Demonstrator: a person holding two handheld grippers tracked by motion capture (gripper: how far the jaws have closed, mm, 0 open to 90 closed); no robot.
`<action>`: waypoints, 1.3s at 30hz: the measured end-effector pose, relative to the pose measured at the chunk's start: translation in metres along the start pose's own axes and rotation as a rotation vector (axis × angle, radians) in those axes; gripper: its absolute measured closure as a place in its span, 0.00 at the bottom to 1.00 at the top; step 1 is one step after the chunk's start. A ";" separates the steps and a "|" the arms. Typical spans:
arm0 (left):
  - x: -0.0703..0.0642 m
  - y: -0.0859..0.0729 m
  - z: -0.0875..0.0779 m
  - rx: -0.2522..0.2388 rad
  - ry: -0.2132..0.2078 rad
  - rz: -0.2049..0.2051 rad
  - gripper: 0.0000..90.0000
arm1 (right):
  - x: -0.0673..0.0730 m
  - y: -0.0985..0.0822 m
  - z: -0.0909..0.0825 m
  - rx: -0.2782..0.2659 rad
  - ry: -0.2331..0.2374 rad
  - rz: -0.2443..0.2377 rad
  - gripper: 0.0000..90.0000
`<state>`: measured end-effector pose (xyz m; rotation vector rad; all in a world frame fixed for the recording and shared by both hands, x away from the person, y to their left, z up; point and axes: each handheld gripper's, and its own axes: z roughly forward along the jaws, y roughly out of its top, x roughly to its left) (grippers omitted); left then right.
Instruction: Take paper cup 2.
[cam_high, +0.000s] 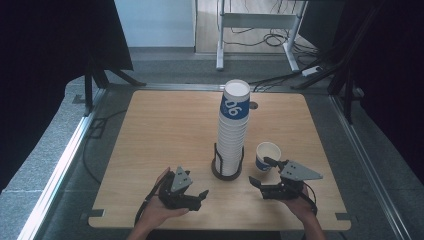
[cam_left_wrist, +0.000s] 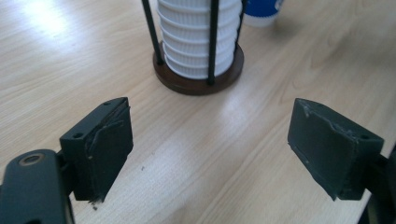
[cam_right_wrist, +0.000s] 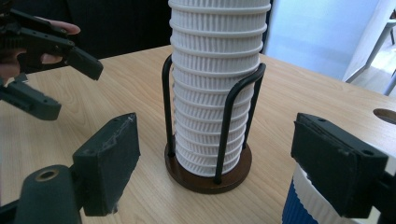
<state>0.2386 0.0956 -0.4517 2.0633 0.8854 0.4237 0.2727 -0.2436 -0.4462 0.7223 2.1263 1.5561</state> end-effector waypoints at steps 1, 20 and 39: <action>-0.001 0.001 0.000 -0.007 -0.005 -0.005 0.16 | 0.000 0.000 0.000 -0.003 0.003 -0.001 0.18; 0.001 0.059 0.003 -0.179 -0.044 -0.007 0.16 | 0.006 0.005 0.000 -0.017 0.037 -0.022 0.20; 0.010 0.105 0.035 -0.160 -0.064 0.028 0.10 | 0.008 0.003 0.002 0.000 0.042 -0.035 0.20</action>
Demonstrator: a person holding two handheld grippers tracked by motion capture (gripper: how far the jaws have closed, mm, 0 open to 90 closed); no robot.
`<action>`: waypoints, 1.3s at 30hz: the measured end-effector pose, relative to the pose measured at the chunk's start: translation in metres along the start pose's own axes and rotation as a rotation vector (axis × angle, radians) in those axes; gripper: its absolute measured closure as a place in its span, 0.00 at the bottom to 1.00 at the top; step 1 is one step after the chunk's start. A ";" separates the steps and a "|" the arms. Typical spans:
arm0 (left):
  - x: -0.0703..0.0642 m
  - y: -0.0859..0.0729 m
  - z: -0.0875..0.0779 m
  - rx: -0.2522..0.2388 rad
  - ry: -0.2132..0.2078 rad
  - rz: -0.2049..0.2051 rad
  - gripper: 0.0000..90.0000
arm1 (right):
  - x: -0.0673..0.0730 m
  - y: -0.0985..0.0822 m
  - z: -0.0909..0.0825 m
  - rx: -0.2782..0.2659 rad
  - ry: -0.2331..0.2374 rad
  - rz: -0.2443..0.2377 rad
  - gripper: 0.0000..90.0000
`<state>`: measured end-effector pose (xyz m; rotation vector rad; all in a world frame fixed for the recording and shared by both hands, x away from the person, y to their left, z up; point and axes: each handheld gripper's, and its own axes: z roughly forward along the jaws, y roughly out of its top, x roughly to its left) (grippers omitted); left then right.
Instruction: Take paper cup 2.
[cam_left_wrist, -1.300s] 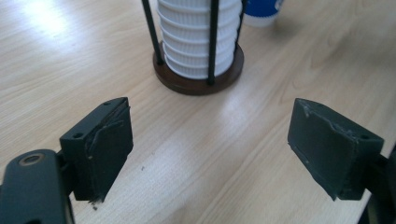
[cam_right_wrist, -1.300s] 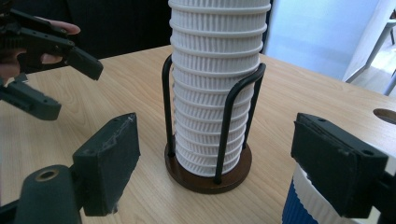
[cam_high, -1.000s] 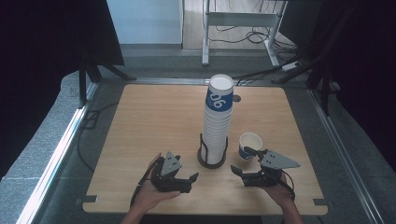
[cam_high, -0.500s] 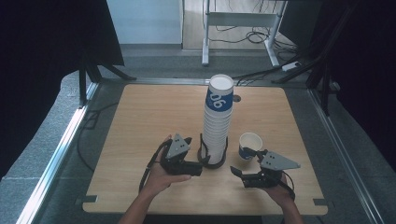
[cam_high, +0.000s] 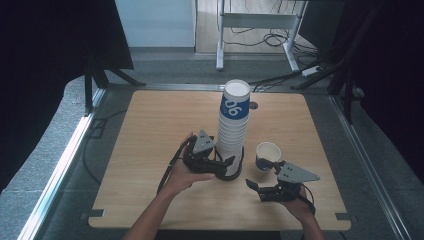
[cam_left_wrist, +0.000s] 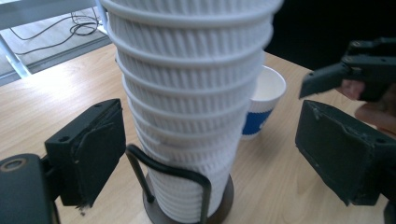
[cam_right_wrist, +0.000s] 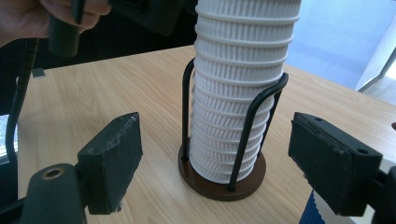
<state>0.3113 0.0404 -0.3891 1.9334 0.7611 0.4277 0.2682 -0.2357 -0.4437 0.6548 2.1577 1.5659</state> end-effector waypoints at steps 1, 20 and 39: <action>0.000 0.001 0.002 -0.001 0.004 -0.007 0.10 | 0.000 0.000 0.000 0.001 0.002 -0.001 0.20; 0.014 0.004 0.030 -0.033 -0.046 -0.039 0.12 | -0.001 -0.002 0.001 0.011 0.001 -0.006 0.20; 0.015 0.001 0.030 -0.042 -0.059 -0.013 0.14 | -0.010 0.019 -0.003 -0.045 0.037 0.002 0.24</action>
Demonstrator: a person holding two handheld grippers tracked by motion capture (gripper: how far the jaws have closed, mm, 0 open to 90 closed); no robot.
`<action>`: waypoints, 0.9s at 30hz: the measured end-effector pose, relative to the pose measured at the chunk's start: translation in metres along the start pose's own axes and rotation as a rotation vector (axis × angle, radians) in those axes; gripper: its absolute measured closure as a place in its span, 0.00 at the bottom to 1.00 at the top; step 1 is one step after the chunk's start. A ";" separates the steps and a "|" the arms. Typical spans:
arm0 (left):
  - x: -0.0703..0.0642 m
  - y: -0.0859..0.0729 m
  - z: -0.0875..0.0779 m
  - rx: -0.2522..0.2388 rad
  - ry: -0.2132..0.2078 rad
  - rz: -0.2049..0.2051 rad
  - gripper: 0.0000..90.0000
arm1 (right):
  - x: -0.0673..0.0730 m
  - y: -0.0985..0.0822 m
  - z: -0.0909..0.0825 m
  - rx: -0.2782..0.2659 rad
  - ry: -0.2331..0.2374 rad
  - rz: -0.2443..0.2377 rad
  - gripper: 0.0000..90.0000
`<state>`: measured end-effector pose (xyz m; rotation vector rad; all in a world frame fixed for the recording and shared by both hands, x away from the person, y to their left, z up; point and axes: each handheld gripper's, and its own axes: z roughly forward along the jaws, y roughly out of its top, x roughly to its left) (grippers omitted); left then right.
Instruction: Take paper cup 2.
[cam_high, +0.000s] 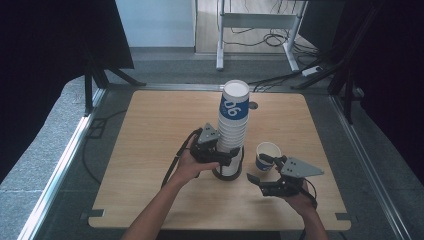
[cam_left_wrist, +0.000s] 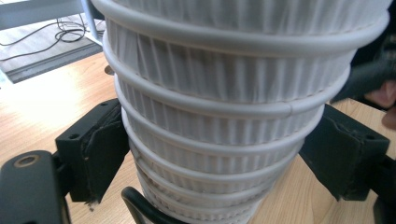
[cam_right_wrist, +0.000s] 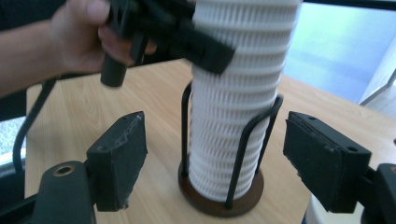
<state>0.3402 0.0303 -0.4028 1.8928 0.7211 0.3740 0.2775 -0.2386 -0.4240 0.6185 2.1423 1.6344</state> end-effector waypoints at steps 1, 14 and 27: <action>0.000 0.000 0.000 0.000 0.001 0.000 0.14 | -0.002 0.004 0.000 -0.004 0.003 0.002 0.24; -0.002 0.001 0.001 0.005 0.007 0.003 0.14 | -0.035 0.073 0.001 -0.054 0.059 0.013 0.23; -0.003 0.000 0.000 0.000 0.009 -0.002 0.14 | -0.044 0.131 0.003 -0.066 0.087 -0.026 0.22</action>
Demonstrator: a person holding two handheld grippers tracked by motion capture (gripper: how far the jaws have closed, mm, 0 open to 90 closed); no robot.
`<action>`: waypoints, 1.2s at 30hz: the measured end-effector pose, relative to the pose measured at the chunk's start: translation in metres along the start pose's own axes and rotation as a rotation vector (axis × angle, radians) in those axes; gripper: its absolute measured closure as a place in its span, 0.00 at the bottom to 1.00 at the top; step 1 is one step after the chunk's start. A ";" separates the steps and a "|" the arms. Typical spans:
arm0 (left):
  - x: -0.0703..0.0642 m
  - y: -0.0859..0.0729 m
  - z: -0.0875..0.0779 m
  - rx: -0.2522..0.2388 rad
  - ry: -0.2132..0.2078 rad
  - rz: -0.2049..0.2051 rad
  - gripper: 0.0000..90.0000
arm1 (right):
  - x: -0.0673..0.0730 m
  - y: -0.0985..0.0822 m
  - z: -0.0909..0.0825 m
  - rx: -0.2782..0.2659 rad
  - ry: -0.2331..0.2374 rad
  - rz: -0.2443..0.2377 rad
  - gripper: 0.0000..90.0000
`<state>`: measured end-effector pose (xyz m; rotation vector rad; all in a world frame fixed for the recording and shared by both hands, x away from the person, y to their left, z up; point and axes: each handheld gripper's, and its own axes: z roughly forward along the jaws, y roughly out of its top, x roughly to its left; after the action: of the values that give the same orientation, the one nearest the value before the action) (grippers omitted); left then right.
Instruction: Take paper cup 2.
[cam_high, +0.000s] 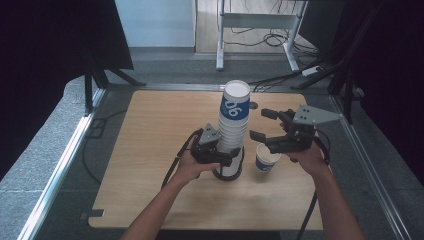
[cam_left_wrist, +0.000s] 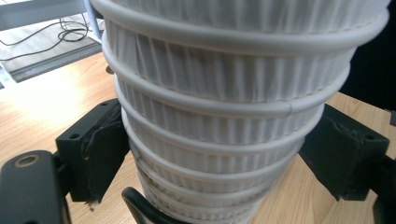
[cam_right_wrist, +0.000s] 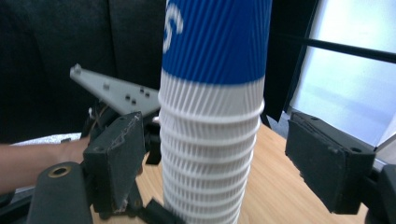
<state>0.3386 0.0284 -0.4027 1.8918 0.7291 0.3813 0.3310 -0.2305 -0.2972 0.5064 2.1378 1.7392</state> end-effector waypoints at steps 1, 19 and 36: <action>0.000 0.000 0.000 -0.001 0.000 0.000 0.14 | 0.000 0.004 0.001 -0.002 0.000 -0.004 0.22; -0.001 0.000 0.000 0.000 0.003 -0.001 0.14 | -0.009 0.033 0.022 0.012 0.007 -0.002 0.20; -0.002 0.001 0.000 0.008 0.010 0.008 0.14 | -0.009 0.061 0.049 0.011 0.026 -0.018 0.18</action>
<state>0.3369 0.0268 -0.4020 1.9018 0.7309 0.3942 0.3662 -0.1809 -0.2469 0.4683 2.1643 1.7344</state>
